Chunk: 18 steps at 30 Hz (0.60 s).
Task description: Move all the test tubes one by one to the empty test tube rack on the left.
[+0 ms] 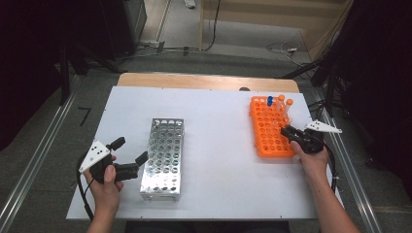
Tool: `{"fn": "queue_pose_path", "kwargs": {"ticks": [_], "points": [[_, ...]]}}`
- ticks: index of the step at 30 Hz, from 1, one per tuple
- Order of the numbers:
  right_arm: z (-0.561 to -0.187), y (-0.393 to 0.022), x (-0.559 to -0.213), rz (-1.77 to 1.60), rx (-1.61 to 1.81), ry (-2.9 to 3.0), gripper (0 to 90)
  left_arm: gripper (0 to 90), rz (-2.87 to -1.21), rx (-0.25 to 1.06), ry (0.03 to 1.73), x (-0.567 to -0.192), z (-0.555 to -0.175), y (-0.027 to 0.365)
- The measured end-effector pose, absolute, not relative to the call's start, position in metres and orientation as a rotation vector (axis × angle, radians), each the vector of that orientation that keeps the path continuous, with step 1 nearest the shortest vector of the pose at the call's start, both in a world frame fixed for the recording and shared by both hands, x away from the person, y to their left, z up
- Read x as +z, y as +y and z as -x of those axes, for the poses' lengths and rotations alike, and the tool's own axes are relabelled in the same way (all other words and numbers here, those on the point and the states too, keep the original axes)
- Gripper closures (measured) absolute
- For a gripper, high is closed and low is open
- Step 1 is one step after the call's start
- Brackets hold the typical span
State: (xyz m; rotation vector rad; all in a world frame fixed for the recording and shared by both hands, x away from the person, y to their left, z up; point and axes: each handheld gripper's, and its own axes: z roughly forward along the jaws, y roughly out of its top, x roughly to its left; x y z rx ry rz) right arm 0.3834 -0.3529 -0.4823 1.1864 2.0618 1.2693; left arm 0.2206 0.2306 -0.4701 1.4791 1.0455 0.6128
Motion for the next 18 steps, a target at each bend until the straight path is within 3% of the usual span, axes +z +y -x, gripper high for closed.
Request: {"fn": "queue_pose_path", "kwargs": {"ticks": [18], "points": [[-0.3863,-0.344,-0.4843,-1.161,1.256,2.027,74.1,0.0,-1.477,0.596,1.034,-0.4673,-0.2209,0.2267]]}}
